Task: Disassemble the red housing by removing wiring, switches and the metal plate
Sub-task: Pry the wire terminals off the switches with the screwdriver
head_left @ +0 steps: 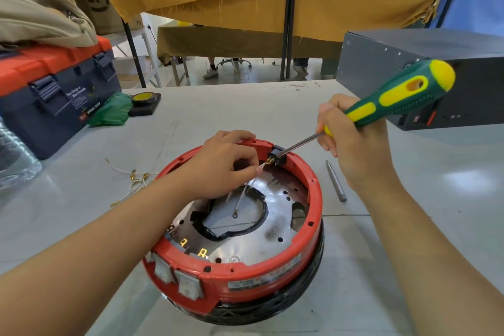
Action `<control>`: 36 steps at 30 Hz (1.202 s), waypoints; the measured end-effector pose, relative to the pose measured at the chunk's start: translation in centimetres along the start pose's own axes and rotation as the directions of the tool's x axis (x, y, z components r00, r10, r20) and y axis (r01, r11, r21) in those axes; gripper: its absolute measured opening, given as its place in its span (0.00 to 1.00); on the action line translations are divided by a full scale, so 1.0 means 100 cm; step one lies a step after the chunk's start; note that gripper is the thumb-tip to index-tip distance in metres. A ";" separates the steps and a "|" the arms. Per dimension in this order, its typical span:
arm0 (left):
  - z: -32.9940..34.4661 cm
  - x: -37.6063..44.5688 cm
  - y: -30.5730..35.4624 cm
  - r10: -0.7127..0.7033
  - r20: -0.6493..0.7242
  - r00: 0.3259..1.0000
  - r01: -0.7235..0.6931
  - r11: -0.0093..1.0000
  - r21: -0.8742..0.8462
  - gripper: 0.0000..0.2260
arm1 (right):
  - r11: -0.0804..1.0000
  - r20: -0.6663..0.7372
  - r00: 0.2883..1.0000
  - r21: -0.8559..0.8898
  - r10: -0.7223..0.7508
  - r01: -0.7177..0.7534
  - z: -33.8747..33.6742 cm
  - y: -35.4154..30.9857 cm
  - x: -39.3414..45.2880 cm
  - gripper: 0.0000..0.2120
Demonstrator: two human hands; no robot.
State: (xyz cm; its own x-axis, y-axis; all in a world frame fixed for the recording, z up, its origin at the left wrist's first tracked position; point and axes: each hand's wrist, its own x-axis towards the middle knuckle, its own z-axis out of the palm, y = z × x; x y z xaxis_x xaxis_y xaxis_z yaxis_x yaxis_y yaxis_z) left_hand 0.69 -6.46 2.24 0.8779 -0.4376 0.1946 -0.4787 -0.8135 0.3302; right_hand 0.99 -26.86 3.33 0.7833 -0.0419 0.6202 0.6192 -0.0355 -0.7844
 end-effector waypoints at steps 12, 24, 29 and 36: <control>0.000 0.000 0.000 -0.002 0.007 1.000 0.002 1.000 0.015 0.06 | 0.979 0.083 0.993 -0.181 -0.079 0.093 0.004 -0.006 -0.004 0.15; -0.001 0.000 0.002 -0.019 0.006 1.000 0.019 1.000 0.024 0.06 | 0.956 -0.027 0.985 0.248 0.171 -0.159 -0.004 0.013 0.007 0.13; -0.001 0.000 0.002 -0.015 0.007 1.000 0.015 1.000 0.020 0.06 | 0.944 -0.045 0.979 0.278 0.197 -0.177 -0.006 0.016 0.009 0.09; 0.000 0.001 0.000 -0.018 0.007 1.000 0.018 0.999 0.032 0.06 | 0.923 -0.069 0.967 0.321 0.246 -0.212 -0.008 0.021 0.010 0.11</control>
State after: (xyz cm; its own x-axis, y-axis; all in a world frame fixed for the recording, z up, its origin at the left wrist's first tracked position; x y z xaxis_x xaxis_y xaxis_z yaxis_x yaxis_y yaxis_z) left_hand 0.75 -6.47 2.28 0.8863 -0.4257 0.1820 -0.4625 -0.8328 0.3042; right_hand 2.98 -27.79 2.30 0.9057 -0.1185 0.4070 0.4235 0.2965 -0.8560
